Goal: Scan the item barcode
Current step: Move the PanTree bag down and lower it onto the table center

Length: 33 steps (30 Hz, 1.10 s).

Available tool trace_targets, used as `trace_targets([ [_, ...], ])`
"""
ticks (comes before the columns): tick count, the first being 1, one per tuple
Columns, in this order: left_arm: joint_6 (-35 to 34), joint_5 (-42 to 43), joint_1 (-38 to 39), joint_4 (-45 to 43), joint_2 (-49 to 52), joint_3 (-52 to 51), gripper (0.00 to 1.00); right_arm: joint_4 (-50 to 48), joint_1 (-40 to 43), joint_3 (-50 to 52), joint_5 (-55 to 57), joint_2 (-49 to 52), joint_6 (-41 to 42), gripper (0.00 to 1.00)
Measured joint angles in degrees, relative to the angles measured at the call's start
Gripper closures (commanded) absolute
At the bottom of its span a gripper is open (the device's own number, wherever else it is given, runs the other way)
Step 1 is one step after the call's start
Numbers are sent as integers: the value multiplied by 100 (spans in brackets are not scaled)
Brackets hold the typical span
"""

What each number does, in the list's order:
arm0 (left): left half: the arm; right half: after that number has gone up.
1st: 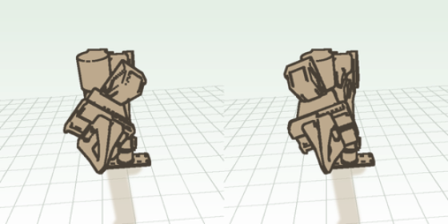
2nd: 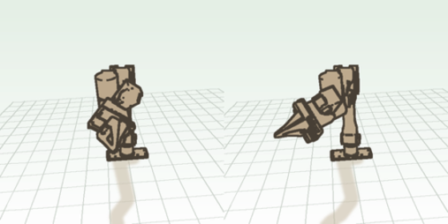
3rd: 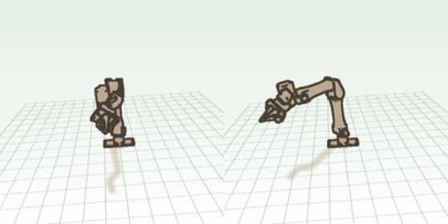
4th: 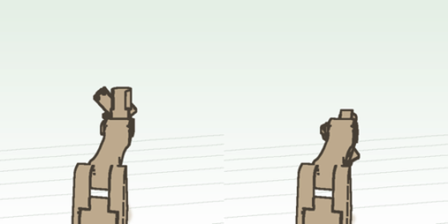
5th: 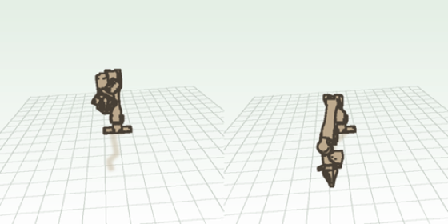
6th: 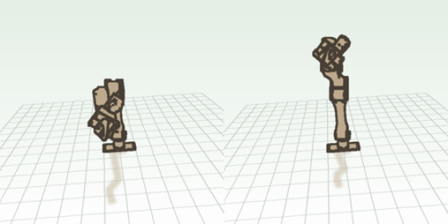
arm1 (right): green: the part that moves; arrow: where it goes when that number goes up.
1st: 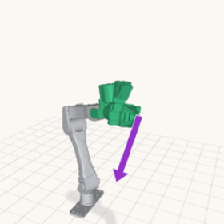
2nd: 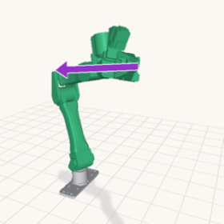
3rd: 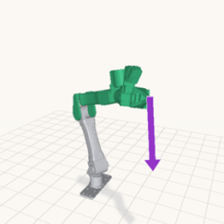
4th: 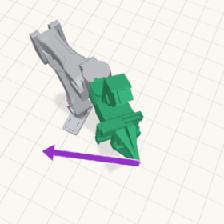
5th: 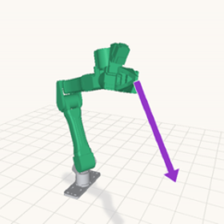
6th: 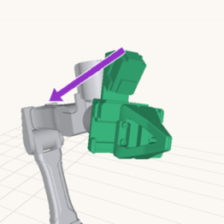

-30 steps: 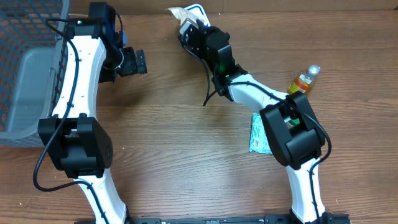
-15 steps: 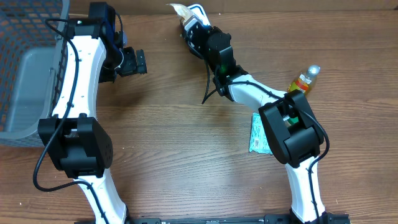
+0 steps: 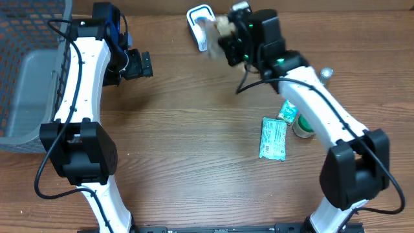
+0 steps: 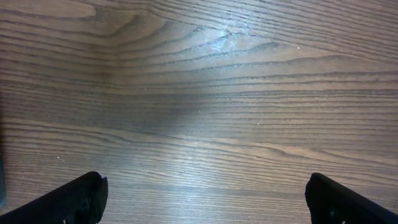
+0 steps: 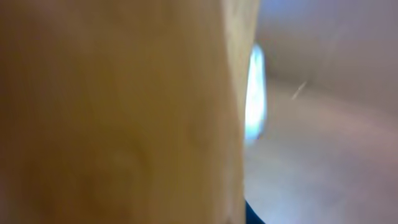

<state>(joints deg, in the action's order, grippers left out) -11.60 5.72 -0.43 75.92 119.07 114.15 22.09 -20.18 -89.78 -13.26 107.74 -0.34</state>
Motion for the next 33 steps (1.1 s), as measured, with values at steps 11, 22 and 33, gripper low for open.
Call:
trace_targets([
  [11,0,0,0,-2,0,0,0,3141,365,55,-1971,374,177,90],
  [22,0,0,0,-2,0,0,0,3381,367,55,-953,407,11,83],
  [33,0,0,0,-2,0,0,0,3845,365,55,-839,407,-15,14],
])
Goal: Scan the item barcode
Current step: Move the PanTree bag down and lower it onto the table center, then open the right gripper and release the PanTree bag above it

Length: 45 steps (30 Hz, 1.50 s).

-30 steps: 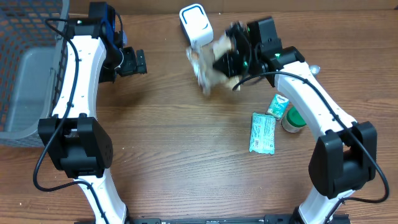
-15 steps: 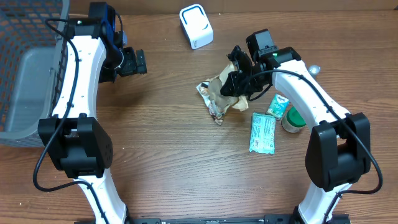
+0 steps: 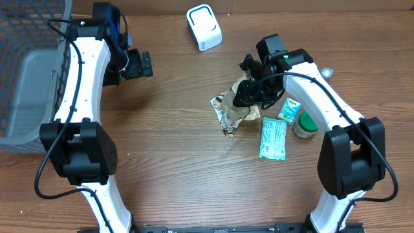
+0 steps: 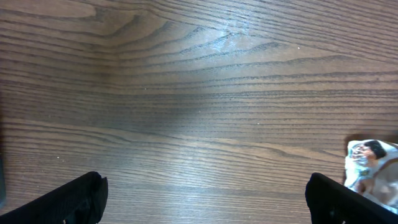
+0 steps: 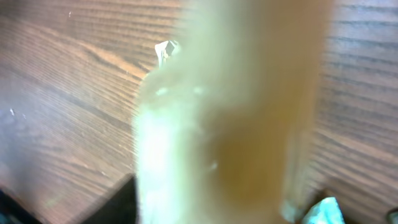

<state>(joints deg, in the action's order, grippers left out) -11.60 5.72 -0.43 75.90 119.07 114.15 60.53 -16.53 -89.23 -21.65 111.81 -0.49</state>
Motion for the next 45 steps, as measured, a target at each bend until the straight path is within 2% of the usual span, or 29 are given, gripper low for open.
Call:
trace_targets([
  [1,0,0,0,0,0,0,0,-11,0,0,24,0,-4,2],
  [2,0,0,0,0,0,0,0,-44,0,0,79,0,-24,0],
  [17,0,0,0,0,0,0,0,-839,2,0,1298,0,17,0],
  [45,0,0,0,0,0,0,0,-1058,0,0,1443,0,31,0],
])
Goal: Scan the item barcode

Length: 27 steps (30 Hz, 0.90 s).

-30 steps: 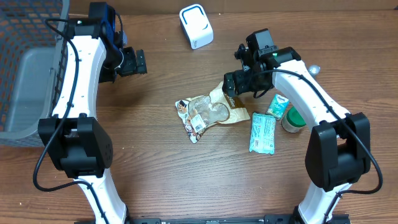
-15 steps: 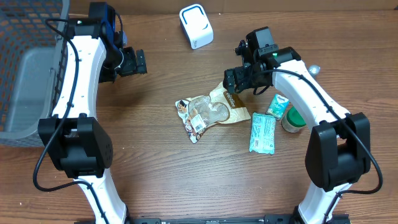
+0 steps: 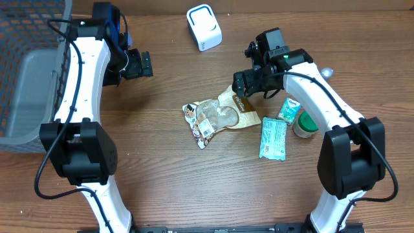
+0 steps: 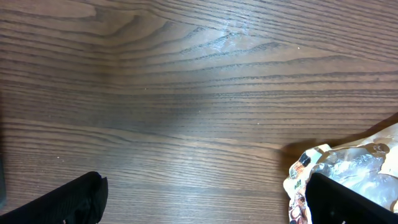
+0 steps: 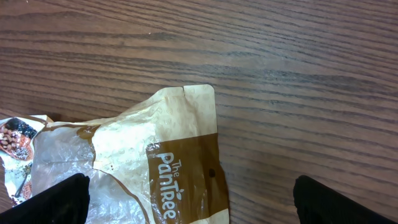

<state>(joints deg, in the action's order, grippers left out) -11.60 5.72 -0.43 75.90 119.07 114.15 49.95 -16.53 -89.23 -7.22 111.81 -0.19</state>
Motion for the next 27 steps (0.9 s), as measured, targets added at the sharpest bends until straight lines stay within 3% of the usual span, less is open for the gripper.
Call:
trace_targets([
  [18,0,-4,0,-4,0,0,0,-2,0,0,2,0,-2,0],
  [27,2,-704,-11,-273,15,0,0,-4,0,0,2,0,0,0],
])
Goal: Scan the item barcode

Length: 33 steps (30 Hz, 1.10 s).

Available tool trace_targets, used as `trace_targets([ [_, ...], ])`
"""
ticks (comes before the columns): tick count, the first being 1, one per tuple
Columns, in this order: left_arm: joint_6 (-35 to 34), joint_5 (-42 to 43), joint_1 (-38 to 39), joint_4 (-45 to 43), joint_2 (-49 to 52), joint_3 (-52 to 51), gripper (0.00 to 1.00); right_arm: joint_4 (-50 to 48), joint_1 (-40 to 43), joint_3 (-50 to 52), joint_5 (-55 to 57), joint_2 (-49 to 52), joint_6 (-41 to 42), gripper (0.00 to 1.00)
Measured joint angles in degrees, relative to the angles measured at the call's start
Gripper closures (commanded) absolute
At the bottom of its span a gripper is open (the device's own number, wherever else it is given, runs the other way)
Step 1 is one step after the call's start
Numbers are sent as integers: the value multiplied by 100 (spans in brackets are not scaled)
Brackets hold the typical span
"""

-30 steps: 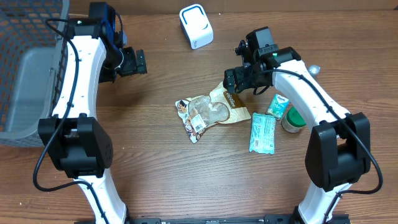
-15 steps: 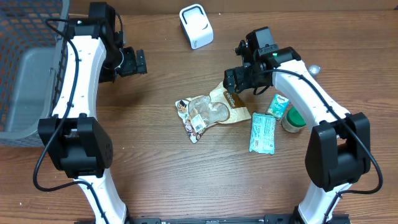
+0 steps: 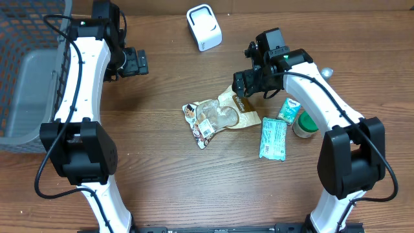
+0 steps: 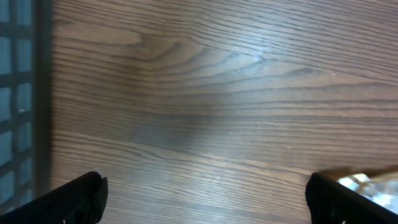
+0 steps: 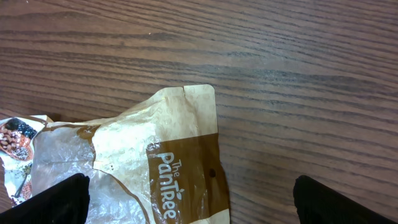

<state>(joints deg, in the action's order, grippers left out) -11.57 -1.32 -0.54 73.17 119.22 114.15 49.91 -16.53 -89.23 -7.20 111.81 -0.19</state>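
Note:
A brown and clear snack bag marked "The PanTree" lies flat on the wooden table near its middle. The white barcode scanner stands at the back edge. My right gripper hovers open just above the bag's upper right end, with nothing between its fingers. Far to the left my left gripper is open over bare wood, near the basket; a corner of the bag shows by its right finger in the left wrist view.
A grey wire basket fills the left edge, its mesh showing in the left wrist view. A teal packet, a smaller teal pack and a green-lidded jar sit at the right under my right arm.
My left gripper has shifted a little to the left and back, so the basket mesh now shows in its view. The bag and my right gripper have not moved.
My right gripper held the snack bag up by the scanner at the back. Then it held the bag low near the table's middle. After that the bag lay flat on the table with the gripper open above it, and it lies there still.

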Motion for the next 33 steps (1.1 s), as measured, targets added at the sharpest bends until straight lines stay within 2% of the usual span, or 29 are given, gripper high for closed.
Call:
trace_targets([
  [6,-2,-197,0,-125,44,-68,0,-2,0,0,0,0,-2,0],
  [14,92,-153,2,-815,59,-960,0,-2,0,0,0,0,-2,0],
  [18,278,199,2,-1773,44,-1648,0,-9,0,0,0,0,0,0],
  [22,389,549,2,-3095,-273,-2721,0,-20,0,0,0,0,-4,0],
  [29,455,761,2,-5187,-2236,-4837,0,-22,0,0,0,0,-2,0],
  [33,470,802,2,-6054,-3294,-5810,0,-17,0,0,2,0,0,0],
])
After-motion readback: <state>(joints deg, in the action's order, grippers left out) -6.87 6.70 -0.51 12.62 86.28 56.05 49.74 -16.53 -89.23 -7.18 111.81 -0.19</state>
